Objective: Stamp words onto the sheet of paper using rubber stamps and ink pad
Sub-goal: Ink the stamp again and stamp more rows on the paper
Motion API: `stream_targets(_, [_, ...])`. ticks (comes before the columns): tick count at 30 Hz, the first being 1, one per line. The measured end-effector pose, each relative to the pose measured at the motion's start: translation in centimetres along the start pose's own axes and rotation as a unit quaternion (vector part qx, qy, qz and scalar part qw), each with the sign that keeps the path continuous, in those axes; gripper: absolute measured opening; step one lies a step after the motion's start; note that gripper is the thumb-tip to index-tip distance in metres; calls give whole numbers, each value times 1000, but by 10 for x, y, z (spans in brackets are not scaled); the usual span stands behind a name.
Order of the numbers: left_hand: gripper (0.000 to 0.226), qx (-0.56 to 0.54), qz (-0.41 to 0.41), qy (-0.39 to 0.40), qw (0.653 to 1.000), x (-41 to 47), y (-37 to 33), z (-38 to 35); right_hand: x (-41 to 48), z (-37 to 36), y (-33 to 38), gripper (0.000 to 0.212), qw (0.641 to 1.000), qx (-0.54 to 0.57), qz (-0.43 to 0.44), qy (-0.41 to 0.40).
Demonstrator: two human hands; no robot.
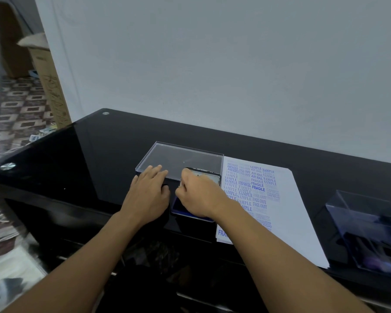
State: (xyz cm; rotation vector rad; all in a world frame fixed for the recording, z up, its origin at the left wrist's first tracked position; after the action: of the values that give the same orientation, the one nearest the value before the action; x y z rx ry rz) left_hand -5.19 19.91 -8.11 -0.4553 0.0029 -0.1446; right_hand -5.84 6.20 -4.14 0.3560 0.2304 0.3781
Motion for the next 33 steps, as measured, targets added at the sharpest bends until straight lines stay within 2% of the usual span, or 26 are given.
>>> stream_targets(7, [49,-36,-26,-30,999,3,-21,22,-6,19,-9,14,998,68,-2,-8])
stream_targets(11, [47,-43,-50,-15,998,4,-43,32,-14,37,-20,13,995,93,-5,-21])
stream_targets(17, [46,-23,-91,-7,996,9,-81,43,-26,58,-50,19,995,86,-37,22])
stream_targets(26, [43,-26,-126,24,991,17,-145,33,-67,105,-104,24,995,66,-80,-13])
stream_targets(33, [46,-35,-147,68,986,32,-181,-3,-87,119,-143,23,991,50,-123,-25])
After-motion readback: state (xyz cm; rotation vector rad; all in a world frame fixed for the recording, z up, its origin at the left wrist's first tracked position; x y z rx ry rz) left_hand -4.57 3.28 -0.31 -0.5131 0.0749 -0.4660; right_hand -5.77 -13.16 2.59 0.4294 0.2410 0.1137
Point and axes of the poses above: each hand's wrist, its own x-axis towards the middle knuckle, its own z-axis out of the back of the hand, y = z × x, the point moved 5 cm from there along x, towards the middle knuckle, and after that the axes turned 11 degrees about y, right-handed, at the moved point
